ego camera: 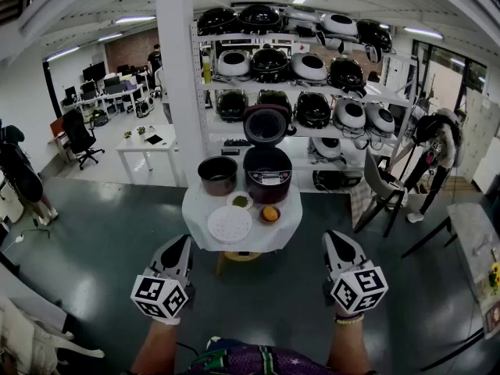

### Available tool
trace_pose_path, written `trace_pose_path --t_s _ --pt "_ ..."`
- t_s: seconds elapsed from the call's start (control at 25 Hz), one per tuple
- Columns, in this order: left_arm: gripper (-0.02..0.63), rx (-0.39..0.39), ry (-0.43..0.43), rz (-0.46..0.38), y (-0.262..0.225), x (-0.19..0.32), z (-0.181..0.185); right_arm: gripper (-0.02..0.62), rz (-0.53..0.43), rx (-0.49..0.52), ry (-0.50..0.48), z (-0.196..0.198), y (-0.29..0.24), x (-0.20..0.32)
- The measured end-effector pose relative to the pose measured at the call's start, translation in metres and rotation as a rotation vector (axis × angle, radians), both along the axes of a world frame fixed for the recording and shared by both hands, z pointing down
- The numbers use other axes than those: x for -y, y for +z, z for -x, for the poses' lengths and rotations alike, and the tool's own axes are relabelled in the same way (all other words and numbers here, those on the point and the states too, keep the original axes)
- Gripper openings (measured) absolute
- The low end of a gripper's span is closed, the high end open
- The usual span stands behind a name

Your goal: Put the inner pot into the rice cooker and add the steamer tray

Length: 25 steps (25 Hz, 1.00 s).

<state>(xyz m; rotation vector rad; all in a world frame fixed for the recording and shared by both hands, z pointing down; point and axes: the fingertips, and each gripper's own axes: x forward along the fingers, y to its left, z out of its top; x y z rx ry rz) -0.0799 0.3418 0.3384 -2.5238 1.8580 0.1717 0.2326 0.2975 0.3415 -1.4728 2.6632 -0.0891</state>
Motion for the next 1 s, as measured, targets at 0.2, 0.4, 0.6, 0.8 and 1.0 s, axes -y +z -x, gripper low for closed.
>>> trace_pose_path --t_s 0.2,0.4,0.6,0.8,1.0 --pt "0.020 0.012 -0.015 -0.003 0.001 -0.002 0.000 0.005 -0.004 0.002 -0.006 -0.002 -0.001 -0.001" --pt "0.020 0.008 -0.017 -0.001 0.002 -0.003 0.002 0.005 -0.006 0.000 -0.002 -0.004 -0.001 -0.002" --pt "0.021 0.006 -0.019 -0.001 0.002 -0.003 0.007 0.006 -0.003 0.023 -0.023 0.001 -0.001 -0.004" --pt "0.020 0.004 -0.026 0.006 0.004 -0.005 0.010 0.005 -0.001 0.052 -0.042 0.002 -0.003 -0.005" --pt "0.020 0.012 -0.033 0.010 0.002 -0.010 0.010 0.005 0.002 0.066 -0.054 0.000 -0.005 -0.004"
